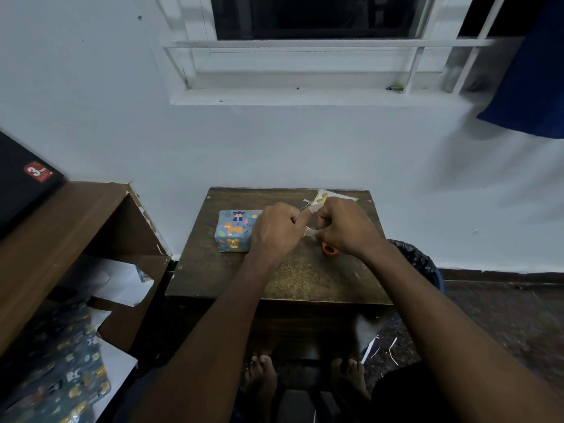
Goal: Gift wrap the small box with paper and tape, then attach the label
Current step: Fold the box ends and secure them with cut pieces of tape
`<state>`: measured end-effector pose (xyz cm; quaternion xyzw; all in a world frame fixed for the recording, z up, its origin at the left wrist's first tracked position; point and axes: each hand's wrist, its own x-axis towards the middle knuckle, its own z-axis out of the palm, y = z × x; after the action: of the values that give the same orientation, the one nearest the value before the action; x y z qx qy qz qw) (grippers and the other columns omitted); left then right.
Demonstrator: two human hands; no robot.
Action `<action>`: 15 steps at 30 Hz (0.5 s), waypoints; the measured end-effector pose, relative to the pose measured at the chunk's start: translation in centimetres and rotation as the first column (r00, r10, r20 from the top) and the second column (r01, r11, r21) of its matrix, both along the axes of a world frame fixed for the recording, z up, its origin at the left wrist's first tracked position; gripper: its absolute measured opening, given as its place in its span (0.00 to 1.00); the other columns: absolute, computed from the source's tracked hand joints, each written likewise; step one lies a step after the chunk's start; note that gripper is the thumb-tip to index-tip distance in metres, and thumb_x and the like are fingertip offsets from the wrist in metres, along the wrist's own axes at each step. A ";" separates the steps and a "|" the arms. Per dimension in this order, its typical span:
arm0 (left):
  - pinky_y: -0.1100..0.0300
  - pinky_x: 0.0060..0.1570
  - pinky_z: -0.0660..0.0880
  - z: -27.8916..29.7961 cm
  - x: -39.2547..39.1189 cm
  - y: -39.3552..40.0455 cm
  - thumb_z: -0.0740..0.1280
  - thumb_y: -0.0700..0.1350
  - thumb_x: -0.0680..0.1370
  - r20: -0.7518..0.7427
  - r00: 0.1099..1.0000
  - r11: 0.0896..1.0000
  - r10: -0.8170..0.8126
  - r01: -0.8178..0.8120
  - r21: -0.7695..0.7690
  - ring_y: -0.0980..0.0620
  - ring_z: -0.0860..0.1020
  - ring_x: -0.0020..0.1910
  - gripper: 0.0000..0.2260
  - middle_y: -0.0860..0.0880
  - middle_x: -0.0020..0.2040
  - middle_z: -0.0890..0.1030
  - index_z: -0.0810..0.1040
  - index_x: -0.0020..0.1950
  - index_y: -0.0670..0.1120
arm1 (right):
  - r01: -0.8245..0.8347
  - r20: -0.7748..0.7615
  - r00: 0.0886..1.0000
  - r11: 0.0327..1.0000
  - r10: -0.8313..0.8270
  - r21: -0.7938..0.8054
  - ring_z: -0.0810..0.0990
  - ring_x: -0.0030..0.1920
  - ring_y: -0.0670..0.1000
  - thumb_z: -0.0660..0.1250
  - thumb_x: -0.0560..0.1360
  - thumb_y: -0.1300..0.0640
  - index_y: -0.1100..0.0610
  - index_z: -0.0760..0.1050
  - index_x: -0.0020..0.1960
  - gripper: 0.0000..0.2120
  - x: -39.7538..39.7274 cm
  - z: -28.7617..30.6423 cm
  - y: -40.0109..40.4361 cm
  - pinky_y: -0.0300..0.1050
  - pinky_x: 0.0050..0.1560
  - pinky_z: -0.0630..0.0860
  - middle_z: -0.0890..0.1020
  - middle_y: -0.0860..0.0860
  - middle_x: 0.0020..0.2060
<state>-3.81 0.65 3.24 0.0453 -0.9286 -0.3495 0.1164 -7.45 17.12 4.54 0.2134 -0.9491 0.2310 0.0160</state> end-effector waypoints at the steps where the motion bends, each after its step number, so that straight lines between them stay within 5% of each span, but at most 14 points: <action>1: 0.53 0.31 0.69 0.2 -0.2 0.4 0.63 0.61 0.85 0.019 1.000 1.000 0.013 -0.013 0.007 0.52 0.71 0.26 0.29 0.51 0.25 0.73 0.74 0.28 0.46 | 0.028 -0.004 1.000 0.998 -0.028 0.057 0.79 0.36 0.51 0.78 0.66 0.58 0.60 0.78 0.35 0.10 -0.3 -0.3 0.4 0.47 0.33 0.75 0.81 0.50 0.32; 4: 0.54 0.37 0.75 0.4 -1.0 1.4 0.58 0.62 0.86 0.045 0.998 0.999 0.046 -0.047 0.023 0.55 0.78 0.32 0.29 0.55 0.29 0.80 0.84 0.36 0.47 | 0.048 0.088 0.994 0.985 -0.063 0.167 0.76 0.38 0.49 0.79 0.66 0.59 0.52 0.73 0.30 0.16 -0.7 -0.7 1.5 0.44 0.37 0.70 0.77 0.44 0.33; 7: 0.59 0.33 0.69 -0.1 -1.8 2.5 0.63 0.54 0.86 0.027 0.999 0.996 0.024 -0.026 0.089 0.61 0.73 0.29 0.19 0.58 0.34 0.83 0.87 0.43 0.50 | 0.020 0.162 0.985 0.972 -0.059 0.232 0.81 0.41 0.51 0.79 0.69 0.59 0.53 0.80 0.34 0.09 -1.1 -1.2 1.9 0.43 0.39 0.73 0.84 0.48 0.39; 10: 0.60 0.37 0.73 -0.8 -2.8 3.4 0.66 0.47 0.83 0.010 0.999 0.995 0.036 -0.037 0.096 0.59 0.79 0.39 0.11 0.57 0.48 0.87 0.88 0.47 0.52 | -0.012 0.206 0.978 0.983 -0.027 0.184 0.83 0.41 0.50 0.74 0.71 0.62 0.57 0.87 0.39 0.04 -1.2 -1.2 2.7 0.40 0.36 0.72 0.87 0.52 0.40; 15: 0.57 0.46 0.79 -1.7 -4.1 4.2 0.68 0.44 0.82 0.015 0.996 0.989 0.092 -0.093 0.113 0.55 0.83 0.48 0.08 0.56 0.51 0.87 0.86 0.51 0.53 | 0.055 0.266 0.964 0.992 -0.024 -0.109 0.84 0.40 0.45 0.76 0.73 0.62 0.53 0.87 0.37 0.08 -1.9 -1.1 4.3 0.46 0.44 0.82 0.86 0.45 0.34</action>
<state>-7.91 4.89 1.52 0.0967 -0.9047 -0.3956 0.1253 -9.35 21.37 3.43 0.1603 -0.9319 0.3117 -0.0939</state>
